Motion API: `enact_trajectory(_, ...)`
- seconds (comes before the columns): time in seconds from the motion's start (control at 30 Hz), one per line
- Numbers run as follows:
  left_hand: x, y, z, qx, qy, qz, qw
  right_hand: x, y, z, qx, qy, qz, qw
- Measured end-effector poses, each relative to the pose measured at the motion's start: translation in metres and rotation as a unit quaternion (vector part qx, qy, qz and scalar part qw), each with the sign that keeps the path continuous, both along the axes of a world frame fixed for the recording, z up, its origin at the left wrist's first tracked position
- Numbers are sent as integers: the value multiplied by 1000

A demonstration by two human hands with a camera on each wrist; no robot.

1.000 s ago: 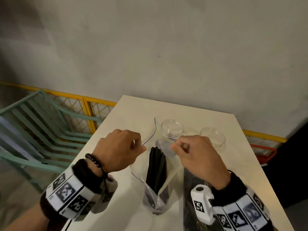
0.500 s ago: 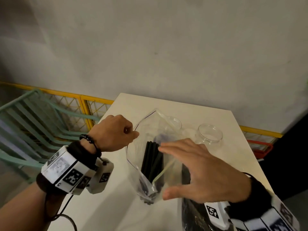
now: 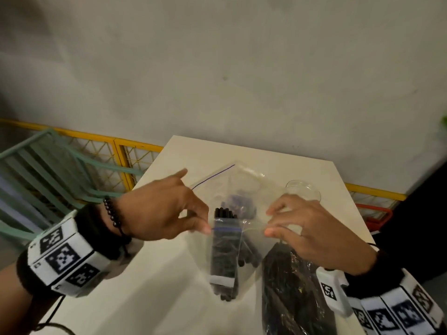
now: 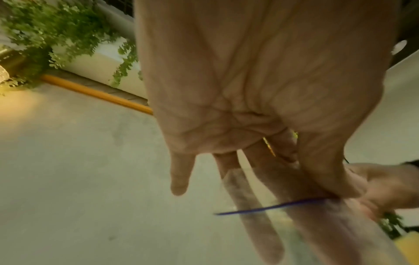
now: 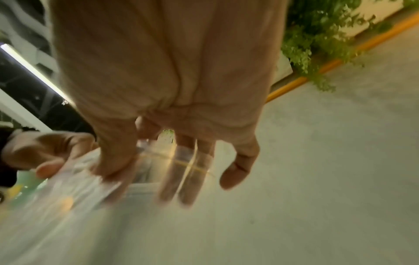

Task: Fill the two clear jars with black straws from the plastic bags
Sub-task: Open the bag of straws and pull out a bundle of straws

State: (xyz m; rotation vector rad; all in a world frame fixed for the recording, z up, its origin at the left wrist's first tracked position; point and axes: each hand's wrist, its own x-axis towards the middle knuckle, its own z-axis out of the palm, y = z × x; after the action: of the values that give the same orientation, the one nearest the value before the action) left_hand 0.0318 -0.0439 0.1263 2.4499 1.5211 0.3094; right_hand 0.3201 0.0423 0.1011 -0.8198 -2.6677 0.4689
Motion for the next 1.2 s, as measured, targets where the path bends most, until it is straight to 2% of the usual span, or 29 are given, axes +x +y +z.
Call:
enact_trajectory(0.1,11,14,19,92,-24,22,995,1,1,-1,75,172,-74,979)
enact_trajectory(0.13,15,20,27,122,-43,31,991,3,0,-3,62,235,-103,964)
enact_trajectory(0.17,20,24,38,142,-62,42,987,6,-2,-6,9,277,-125,953)
enact_trajectory(0.2,22,27,49,155,-84,50,983,8,-6,-10,-81,291,-137,944)
enact_trajectory(0.27,27,33,68,188,-107,46,975,10,-13,-23,-271,253,-115,922)
enact_trajectory(0.3,29,35,76,214,-105,38,970,10,-17,-31,-320,221,-95,916)
enact_trajectory(0.37,35,38,86,242,-103,38,964,8,-22,-45,-355,186,-76,913)
enact_trajectory(0.43,39,39,90,229,-121,65,964,5,-27,-54,-396,224,-77,887)
enact_trajectory(0.53,43,37,91,190,-156,94,965,-2,-33,-68,-484,307,-90,815)
enact_trajectory(0.63,43,34,94,162,-195,97,962,-14,-33,-89,-514,388,-139,752)
enact_trajectory(0.73,39,31,101,104,-234,109,960,-35,-33,-99,-567,451,-190,662)
enact_trajectory(0.77,39,29,104,85,-244,106,960,-43,-34,-99,-585,458,-183,644)
enact_trajectory(0.87,42,22,111,35,-266,77,960,-65,-33,-94,-598,501,-148,608)
enact_trajectory(1.03,44,12,118,2,-271,63,960,-91,-23,-88,-578,558,-123,583)
enact_trajectory(1.1,40,6,120,22,-238,81,968,-93,-21,-89,-589,585,-104,547)
enact_trajectory(1.2,23,-7,122,106,-175,134,970,-87,-14,-97,-617,599,-96,501)
